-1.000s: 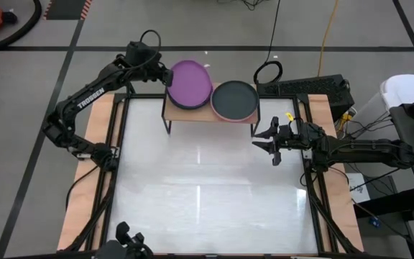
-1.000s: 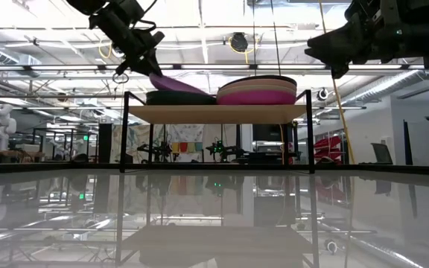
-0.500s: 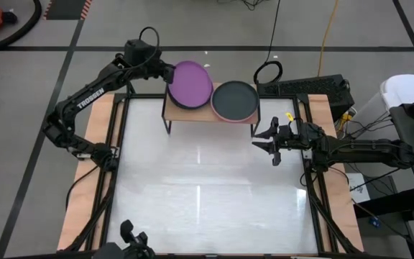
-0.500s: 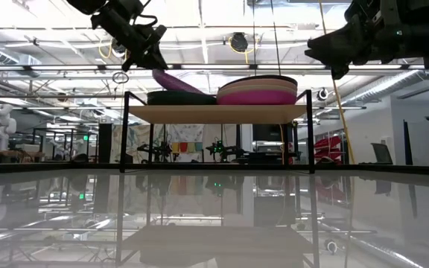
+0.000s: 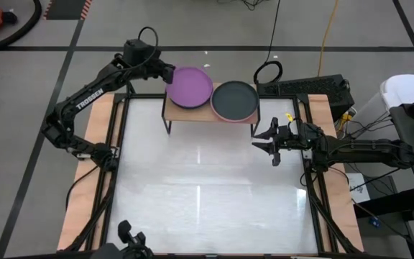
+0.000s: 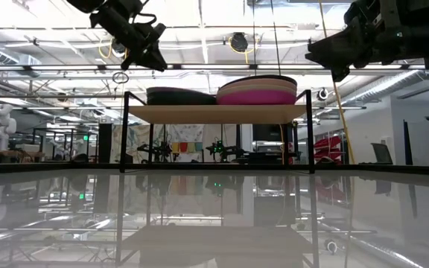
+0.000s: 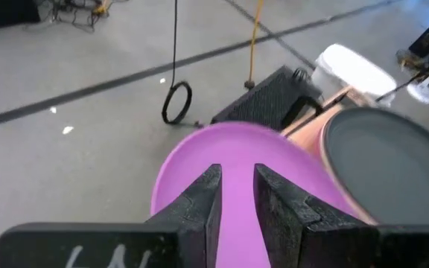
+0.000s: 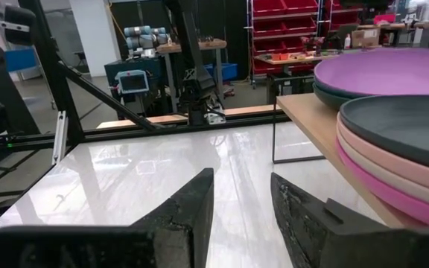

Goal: Place and stack plates onto a shelf
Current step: Return to Home Position

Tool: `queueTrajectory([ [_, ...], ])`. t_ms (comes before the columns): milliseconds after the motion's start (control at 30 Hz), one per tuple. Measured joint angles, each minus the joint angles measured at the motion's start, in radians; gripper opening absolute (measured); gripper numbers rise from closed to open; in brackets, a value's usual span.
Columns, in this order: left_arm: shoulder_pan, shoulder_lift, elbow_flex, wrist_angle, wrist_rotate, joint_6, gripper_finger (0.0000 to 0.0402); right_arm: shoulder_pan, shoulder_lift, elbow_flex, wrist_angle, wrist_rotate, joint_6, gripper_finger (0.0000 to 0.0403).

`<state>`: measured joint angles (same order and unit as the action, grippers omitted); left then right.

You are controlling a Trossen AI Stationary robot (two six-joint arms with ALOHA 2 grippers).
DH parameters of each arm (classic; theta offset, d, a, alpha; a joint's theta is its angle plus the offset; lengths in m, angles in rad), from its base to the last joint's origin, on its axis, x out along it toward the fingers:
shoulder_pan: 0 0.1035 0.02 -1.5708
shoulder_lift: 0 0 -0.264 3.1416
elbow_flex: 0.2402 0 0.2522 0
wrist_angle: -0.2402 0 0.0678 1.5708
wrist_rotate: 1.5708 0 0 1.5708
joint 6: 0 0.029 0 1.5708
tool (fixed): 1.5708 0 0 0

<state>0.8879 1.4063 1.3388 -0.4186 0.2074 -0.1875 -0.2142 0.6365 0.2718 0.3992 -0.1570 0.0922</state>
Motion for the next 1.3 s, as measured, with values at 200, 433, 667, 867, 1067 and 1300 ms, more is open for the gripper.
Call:
queueTrajectory([
  [200, 0.001, -0.007, -0.001, -0.023, 0.006, -0.015, 0.0083, 0.0, 0.0, 0.0, -0.012, 0.0, 0.0, 0.0116],
  [433, -0.016, -0.092, -0.002, 0.007, 0.055, 0.057, 0.0083, 0.0, 0.0, 0.0, -0.033, 0.0, 0.0, 0.0116],
  [667, -0.075, -0.232, -0.027, -0.058, 0.042, 0.121, 0.0083, 0.0, -0.022, 0.0, -0.127, 0.0, -0.003, 0.0116],
  [867, -0.21, -0.396, -0.123, -0.022, -0.038, 0.19, 0.0083, 0.0, -0.12, 0.0, -0.166, 0.002, -0.007, 0.0116],
  [1067, -0.359, -0.593, -0.348, 0.114, -0.051, 0.136, 0.0083, 0.0, -0.271, 0.0, -0.232, 0.003, -0.019, 0.0116],
  [1300, -0.539, -0.825, -0.636, 0.301, -0.159, 0.07, 0.0083, 0.0, -0.433, 0.0, -0.297, 0.026, -0.026, 0.0116],
])
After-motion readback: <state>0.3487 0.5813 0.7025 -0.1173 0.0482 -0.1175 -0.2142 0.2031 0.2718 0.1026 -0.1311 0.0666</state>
